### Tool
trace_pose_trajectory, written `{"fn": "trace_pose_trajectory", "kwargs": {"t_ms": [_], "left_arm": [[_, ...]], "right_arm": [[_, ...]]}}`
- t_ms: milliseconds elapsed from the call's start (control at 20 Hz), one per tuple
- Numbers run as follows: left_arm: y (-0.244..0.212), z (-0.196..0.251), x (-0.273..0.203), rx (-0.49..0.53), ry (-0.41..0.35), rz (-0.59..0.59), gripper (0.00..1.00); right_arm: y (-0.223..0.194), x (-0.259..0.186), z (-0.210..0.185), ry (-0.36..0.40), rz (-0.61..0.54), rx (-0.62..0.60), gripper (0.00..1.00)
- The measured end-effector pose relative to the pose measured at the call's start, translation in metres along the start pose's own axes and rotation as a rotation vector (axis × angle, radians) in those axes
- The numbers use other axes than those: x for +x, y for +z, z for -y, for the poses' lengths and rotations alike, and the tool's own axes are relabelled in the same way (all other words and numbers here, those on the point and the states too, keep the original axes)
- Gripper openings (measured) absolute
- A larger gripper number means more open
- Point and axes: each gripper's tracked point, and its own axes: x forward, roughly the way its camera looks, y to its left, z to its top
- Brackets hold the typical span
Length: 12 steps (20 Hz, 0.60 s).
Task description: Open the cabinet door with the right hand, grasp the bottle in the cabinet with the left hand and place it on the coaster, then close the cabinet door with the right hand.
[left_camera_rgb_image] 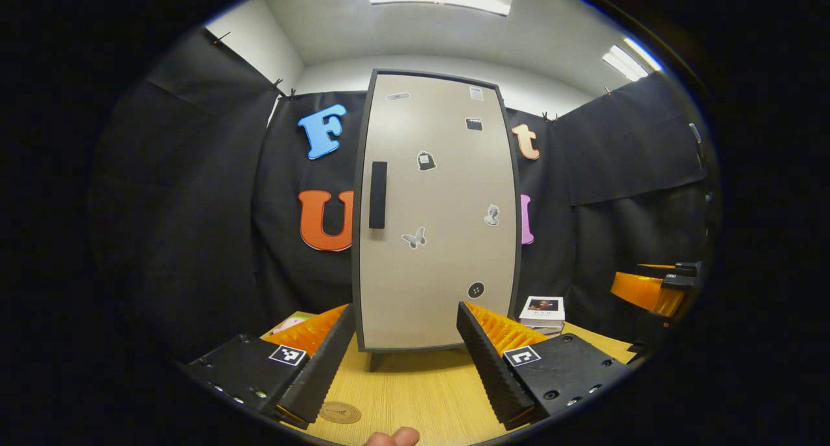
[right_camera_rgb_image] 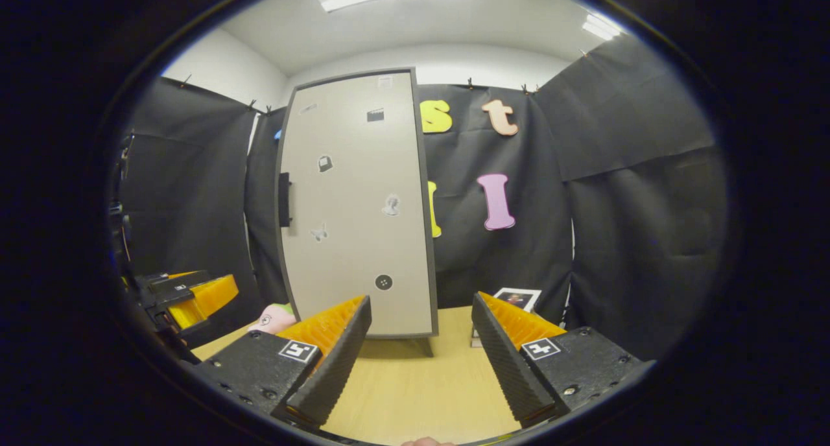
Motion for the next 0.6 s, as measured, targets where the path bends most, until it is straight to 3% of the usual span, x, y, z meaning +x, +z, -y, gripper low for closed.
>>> {"fn": "trace_pose_trajectory", "kwargs": {"t_ms": [250,300,350,600], "left_arm": [[0.0,-0.002,-0.004,0.001,0.004,0.002,0.94],[-0.002,-0.002,-0.004,0.005,0.004,0.0,0.94],[-0.003,-0.003,-0.005,0.009,0.008,-0.001,0.94],[-0.006,-0.002,-0.01,-0.001,0.013,-0.006,0.95]], "right_arm": [[0.002,0.004,-0.012,0.04,-0.02,-0.006,0.95],[0.005,0.007,-0.017,0.058,-0.023,-0.007,0.99],[0.008,0.01,-0.021,0.075,-0.021,-0.011,0.95],[0.031,0.033,-0.048,0.163,-0.012,-0.029,0.95]]}}
